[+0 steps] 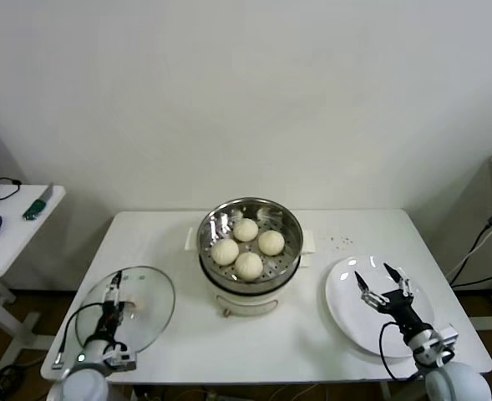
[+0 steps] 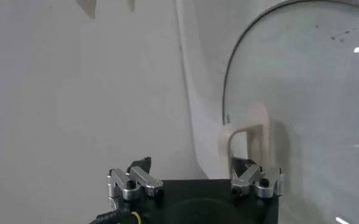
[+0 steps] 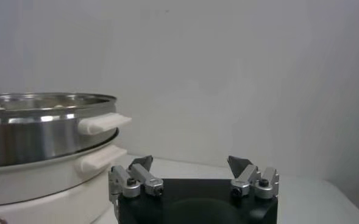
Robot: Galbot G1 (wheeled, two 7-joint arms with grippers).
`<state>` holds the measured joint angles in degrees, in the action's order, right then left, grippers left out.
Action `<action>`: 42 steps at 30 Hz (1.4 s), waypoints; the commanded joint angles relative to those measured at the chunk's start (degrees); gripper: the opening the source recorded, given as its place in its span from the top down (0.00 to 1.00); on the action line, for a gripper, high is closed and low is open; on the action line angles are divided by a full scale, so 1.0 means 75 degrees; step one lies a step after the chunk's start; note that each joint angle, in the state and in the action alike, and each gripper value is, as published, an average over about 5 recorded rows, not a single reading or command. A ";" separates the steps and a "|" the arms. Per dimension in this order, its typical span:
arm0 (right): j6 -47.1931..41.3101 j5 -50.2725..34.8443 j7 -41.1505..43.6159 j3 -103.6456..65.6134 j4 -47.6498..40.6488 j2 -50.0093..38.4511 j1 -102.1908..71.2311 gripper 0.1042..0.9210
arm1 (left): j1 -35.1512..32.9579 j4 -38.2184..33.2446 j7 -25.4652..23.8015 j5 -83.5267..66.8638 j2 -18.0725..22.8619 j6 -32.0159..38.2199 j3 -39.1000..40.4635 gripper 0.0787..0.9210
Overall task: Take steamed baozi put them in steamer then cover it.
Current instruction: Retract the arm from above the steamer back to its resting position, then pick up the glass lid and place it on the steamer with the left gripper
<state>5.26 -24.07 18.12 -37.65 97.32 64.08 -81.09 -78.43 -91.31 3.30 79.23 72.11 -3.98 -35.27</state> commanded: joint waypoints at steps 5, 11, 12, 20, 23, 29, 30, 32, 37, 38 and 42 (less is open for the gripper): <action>0.0036 0.0355 0.0121 0.0008 -0.0012 0.0166 -0.0096 0.12 | 0.0411 0.0543 0.0333 -0.0275 -0.0052 0.0111 0.0055 0.12; 0.0074 0.0539 0.0172 0.0011 -0.0033 0.0265 -0.0132 0.12 | 0.0382 0.0594 0.0346 -0.0474 -0.0065 0.0213 0.0080 0.17; 0.0076 0.0560 0.0175 0.0014 -0.0035 0.0274 -0.0129 0.12 | 0.0361 0.0593 0.0337 -0.0512 -0.0068 0.0216 0.0083 0.20; 0.0102 0.0689 0.0176 0.0023 -0.0076 0.0313 -0.0091 0.12 | 0.0195 0.0357 0.0328 -0.0791 -0.0106 0.0221 0.0080 0.48; 0.0120 0.0730 0.0179 0.0019 -0.0095 0.0342 -0.0088 0.12 | 0.0148 0.0252 0.0349 -0.0914 -0.0142 0.0220 0.0089 0.58; 0.0155 0.0739 0.0220 -0.0026 -0.0112 0.0362 -0.0097 0.12 | -0.0065 -0.0147 0.0413 -0.1196 -0.0206 0.0079 0.0102 0.79; 0.0160 0.0732 0.0228 -0.0034 -0.0117 0.0348 -0.0094 0.12 | -0.0122 -0.0262 0.0418 -0.1247 -0.0221 0.0015 0.0108 0.82; 0.0165 0.0718 0.0233 -0.0043 -0.0129 0.0297 -0.0073 0.12 | -0.0251 -0.0533 0.0433 -0.1346 -0.0266 -0.0145 0.0121 0.88; 0.0177 0.0704 0.0237 -0.0048 -0.0216 0.0077 0.0046 0.12 | -0.0596 -0.1437 0.0516 -0.1541 -0.0477 -0.0696 0.0137 0.92; 0.0178 0.0702 0.0236 -0.0041 -0.0243 0.0024 0.0083 0.12 | -0.0661 -0.1634 0.0538 -0.1561 -0.0545 -0.0851 0.0136 0.92; 0.0182 0.0698 0.0225 0.0007 -0.0358 -0.0169 0.0240 0.12 | -0.0937 -0.2550 0.0633 -0.1647 -0.0884 -0.1670 0.0165 0.92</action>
<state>6.58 -18.93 19.84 -37.84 95.55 64.96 -80.62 -81.51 -97.16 7.17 69.31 68.84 -7.00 -34.22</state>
